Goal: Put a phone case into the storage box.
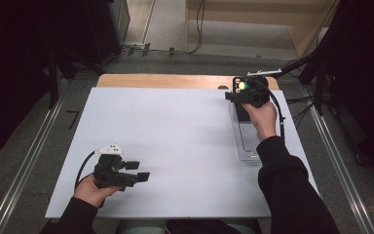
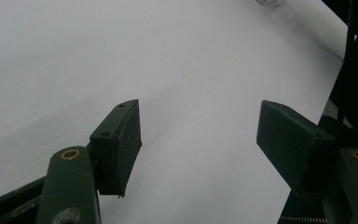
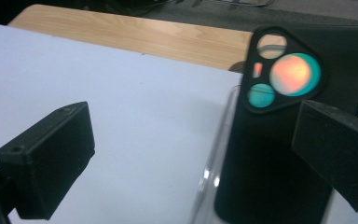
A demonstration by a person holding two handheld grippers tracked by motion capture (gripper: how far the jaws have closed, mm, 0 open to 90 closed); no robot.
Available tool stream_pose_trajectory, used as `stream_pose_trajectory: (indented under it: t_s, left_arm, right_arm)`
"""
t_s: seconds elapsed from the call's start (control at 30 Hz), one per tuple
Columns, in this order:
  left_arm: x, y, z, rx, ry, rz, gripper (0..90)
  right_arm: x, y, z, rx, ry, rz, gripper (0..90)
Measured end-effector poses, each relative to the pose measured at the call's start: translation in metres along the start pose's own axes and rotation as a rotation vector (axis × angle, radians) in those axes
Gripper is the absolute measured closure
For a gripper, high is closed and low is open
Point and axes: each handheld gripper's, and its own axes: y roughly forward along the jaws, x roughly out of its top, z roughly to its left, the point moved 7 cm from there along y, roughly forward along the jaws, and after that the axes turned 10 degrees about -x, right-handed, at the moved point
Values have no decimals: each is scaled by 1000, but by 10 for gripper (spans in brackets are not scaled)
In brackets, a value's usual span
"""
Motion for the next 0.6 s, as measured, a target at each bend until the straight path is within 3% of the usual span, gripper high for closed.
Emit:
stream_pose_trajectory:
  t_s: [0.27, 0.47, 0.53, 0.6]
  left_arm:
    - [2, 1, 2, -4, -5, 1, 309]
    - [4, 1, 3, -6, -9, 2, 309]
    - [4, 1, 3, -7, -7, 1, 308]
    - [5, 1, 4, -8, -8, 2, 308]
  right_arm:
    - [-9, -18, 29, 101, -52, -6, 0]
    - [-26, -24, 46, 162, -101, 18, 0]
    - [-32, -27, 49, 180, -100, 14, 66]
    - [-38, -30, 50, 194, -96, 13, 76]
